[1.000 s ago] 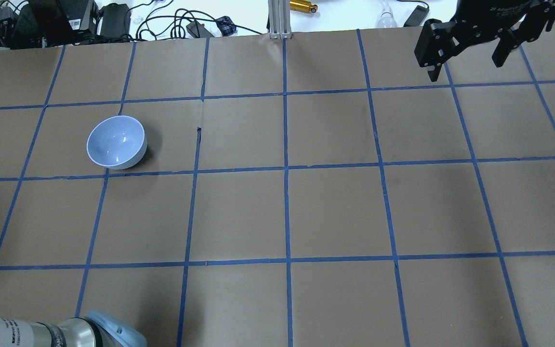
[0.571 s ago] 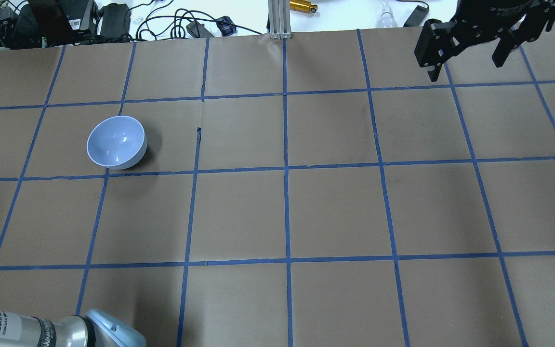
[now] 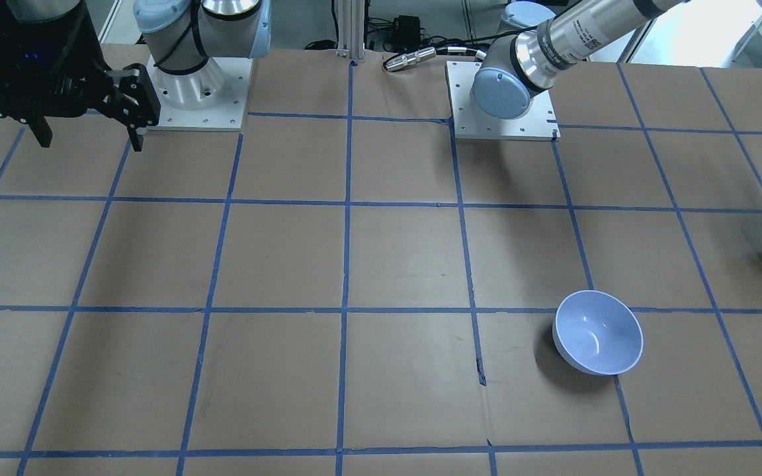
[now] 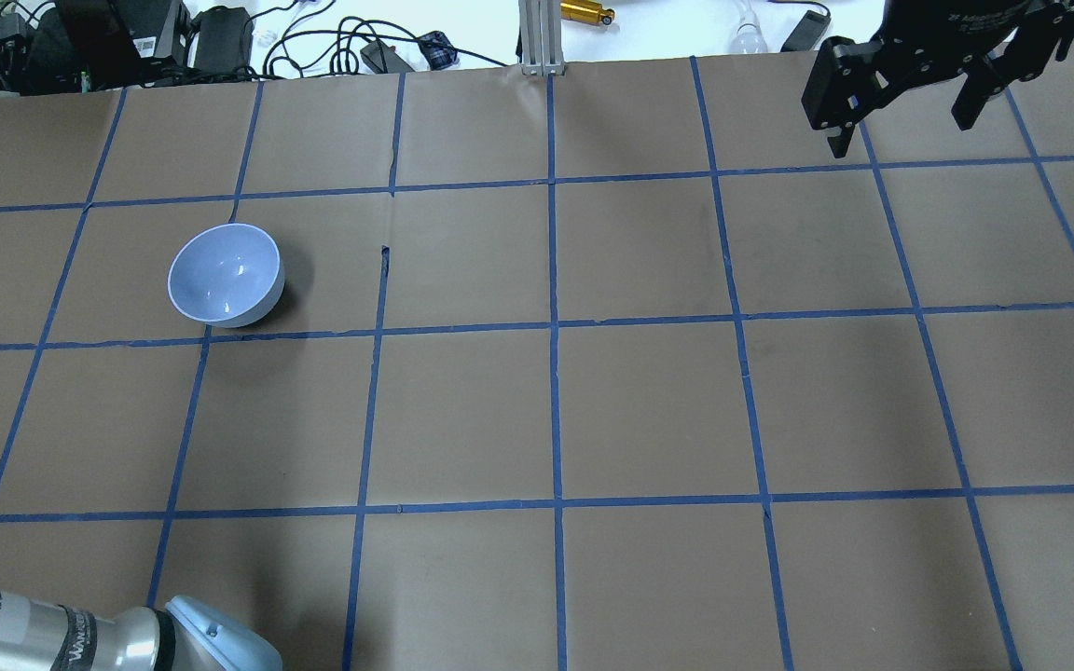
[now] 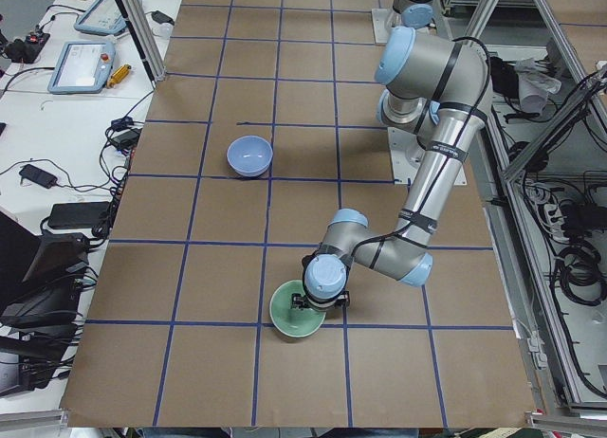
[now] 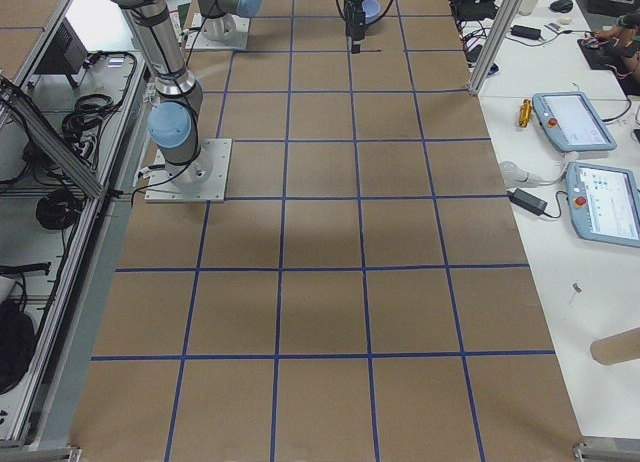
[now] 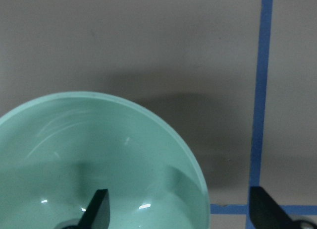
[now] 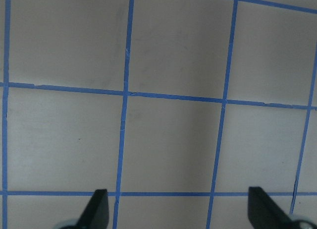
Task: Stack green bowl on blue bowl
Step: 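Close the left gripper on the rim of the pale green bowl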
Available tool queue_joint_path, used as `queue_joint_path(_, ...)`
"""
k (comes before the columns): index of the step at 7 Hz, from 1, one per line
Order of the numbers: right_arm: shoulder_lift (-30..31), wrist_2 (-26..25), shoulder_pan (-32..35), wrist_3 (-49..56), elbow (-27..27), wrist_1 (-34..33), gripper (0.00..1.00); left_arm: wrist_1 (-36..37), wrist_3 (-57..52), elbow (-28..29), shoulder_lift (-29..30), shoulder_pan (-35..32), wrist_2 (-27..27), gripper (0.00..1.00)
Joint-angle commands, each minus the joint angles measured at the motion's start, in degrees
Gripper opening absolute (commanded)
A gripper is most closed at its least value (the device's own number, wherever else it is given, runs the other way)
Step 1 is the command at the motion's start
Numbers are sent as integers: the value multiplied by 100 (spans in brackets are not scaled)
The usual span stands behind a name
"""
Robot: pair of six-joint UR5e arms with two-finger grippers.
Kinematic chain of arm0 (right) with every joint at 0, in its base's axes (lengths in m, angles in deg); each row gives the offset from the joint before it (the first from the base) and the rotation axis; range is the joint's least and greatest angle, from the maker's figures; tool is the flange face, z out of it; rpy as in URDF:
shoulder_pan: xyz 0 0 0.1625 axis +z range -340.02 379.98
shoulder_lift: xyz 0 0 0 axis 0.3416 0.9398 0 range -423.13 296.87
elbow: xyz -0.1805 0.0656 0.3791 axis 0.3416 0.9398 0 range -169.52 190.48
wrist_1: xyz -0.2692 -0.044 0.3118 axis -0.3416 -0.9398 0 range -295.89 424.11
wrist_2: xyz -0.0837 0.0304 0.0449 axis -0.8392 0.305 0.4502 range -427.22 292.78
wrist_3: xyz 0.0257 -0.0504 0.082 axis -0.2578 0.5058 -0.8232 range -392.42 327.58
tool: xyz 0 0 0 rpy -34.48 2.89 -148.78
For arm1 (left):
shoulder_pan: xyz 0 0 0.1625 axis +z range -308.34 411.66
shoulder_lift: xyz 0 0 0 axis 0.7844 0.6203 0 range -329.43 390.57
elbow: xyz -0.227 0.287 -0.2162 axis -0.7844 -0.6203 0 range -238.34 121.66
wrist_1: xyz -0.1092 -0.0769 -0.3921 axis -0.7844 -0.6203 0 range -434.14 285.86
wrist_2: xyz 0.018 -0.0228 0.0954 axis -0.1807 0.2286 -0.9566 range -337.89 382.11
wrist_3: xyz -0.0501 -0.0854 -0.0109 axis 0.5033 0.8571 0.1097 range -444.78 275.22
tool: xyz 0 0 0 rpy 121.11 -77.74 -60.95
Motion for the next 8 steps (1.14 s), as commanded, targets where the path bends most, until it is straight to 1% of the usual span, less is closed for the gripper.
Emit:
queue_joint_path(1,0,0,0,0,0,0,100,218,-10,-54,100,0,-16,100)
queue_joint_path(3,0,0,0,0,0,0,100,219,-202,-159,92,96,-8,100)
queue_joint_path(4,0,0,0,0,0,0,100,324,-177,-334,-30,158,-16,93)
queue_joint_path(5,0,0,0,0,0,0,100,481,-212,-379,-31,158,-16,89)
queue_joint_path(6,0,0,0,0,0,0,100,483,-238,-397,-31,158,-16,83)
queue_joint_path(7,0,0,0,0,0,0,100,509,-203,-371,-57,167,-16,58)
queue_joint_path(8,0,0,0,0,0,0,100,553,-168,-388,-75,167,-34,56)
